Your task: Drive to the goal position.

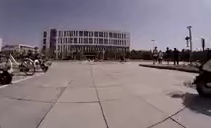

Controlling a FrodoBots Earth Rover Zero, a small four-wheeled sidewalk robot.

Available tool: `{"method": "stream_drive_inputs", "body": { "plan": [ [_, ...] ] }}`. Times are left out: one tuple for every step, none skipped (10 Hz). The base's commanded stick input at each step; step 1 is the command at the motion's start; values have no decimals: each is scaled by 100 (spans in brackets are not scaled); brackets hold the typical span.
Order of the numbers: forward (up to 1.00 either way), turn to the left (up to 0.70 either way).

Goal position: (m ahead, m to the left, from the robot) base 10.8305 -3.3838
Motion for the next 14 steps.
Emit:
{"method": "stream_drive_inputs", "body": {
  "plan": [
    [100, 0],
    [100, 0],
    [100, 9],
    [100, 38],
    [100, 34],
    [100, 3],
    [100, 0],
    [100, 0],
    [100, 0],
    [100, 0],
    [100, 0],
    [100, 0],
    [100, 0],
    [100, 0]
  ]
}}
